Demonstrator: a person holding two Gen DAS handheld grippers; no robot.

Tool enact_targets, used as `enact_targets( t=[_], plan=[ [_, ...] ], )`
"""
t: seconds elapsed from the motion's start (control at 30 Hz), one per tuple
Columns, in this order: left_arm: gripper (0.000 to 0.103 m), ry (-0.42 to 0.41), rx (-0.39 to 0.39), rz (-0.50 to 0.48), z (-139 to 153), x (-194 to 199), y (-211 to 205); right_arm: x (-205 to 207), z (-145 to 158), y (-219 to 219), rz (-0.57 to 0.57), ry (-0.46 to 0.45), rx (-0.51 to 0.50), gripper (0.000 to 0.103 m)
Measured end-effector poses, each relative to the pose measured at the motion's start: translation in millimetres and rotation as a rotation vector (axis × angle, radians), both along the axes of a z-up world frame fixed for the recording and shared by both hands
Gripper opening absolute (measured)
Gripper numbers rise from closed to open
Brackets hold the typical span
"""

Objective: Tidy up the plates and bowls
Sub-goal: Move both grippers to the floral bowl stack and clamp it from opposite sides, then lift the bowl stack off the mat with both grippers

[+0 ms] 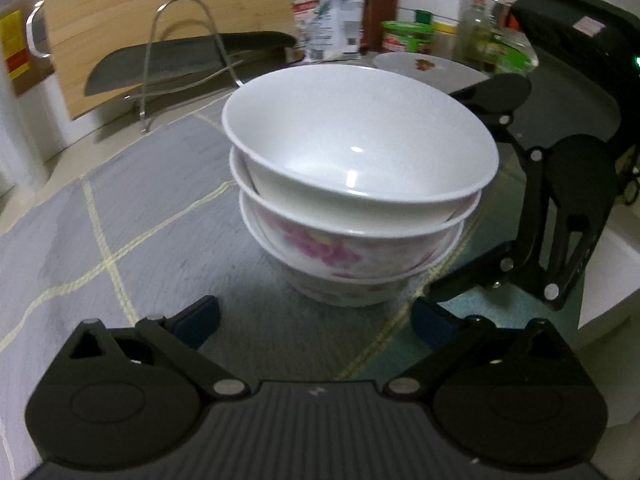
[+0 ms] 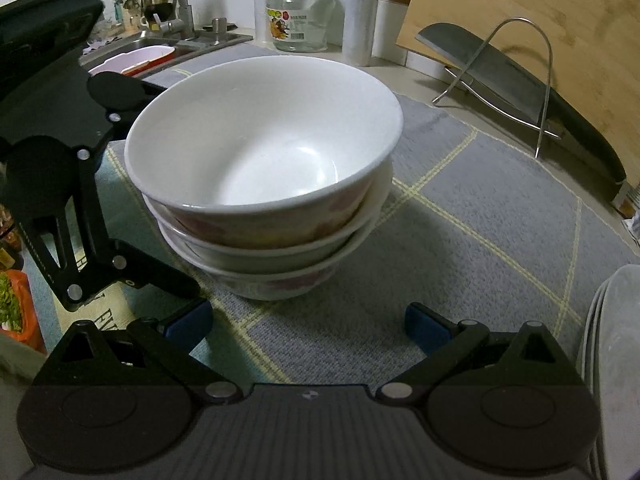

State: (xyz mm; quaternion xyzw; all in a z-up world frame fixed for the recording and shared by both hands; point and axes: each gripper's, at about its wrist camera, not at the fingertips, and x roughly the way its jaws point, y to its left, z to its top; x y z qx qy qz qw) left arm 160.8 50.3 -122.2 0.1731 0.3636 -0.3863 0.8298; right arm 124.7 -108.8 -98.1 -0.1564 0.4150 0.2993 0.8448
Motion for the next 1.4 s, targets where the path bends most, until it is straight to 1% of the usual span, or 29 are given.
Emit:
enact_targets(
  t=[0.17, 0.33, 0.43, 0.57, 0.67, 0.77, 0.83, 0.9, 0.97, 1.1, 1.37, 1.4],
  plan=[
    [0.103, -0.011, -0.007, -0.075, -2, 7, 1, 5, 1, 3, 0.008, 0.008, -0.008, 0.103],
    [0.103, -0.008, -0.002, -0.099, -1, 10, -1, 12, 2, 6, 0.034, 0.025, -0.021, 0.103],
    [0.103, 0.004, 0.015, -0.109, 1, 13, -4, 18, 3, 7, 0.050, 0.038, -0.031, 0.103],
    [0.100, 0.003, 0.024, -0.120, 4, 13, -4, 19, 7, 8, 0.116, 0.034, -0.042, 0.103],
    [0.099, -0.009, 0.009, -0.146, 13, 12, -2, 19, 12, 7, 0.157, 0.025, -0.029, 0.103],
    [0.098, -0.017, 0.010, -0.181, 18, 9, -3, 18, 18, 8, 0.193, 0.024, -0.018, 0.096],
    [0.093, -0.016, 0.008, -0.207, 21, 10, -4, 17, 22, 9, 0.220, 0.023, -0.020, 0.089],
    [0.092, -0.022, 0.006, -0.227, 25, 11, -5, 16, 23, 11, 0.244, 0.019, -0.027, 0.086],
    [0.092, -0.022, 0.005, -0.236, 27, 12, -5, 15, 24, 11, 0.259, 0.014, -0.035, 0.086],
    [0.088, -0.018, 0.002, -0.266, 26, 13, -6, 17, 25, 10, 0.272, 0.033, -0.026, 0.083],
    [0.088, -0.004, -0.001, -0.299, 27, 17, -7, 25, 26, 13, 0.300, 0.060, -0.027, 0.083],
    [0.088, -0.003, -0.001, -0.303, 27, 17, -7, 25, 26, 13, 0.305, 0.064, -0.026, 0.081]
  ],
)
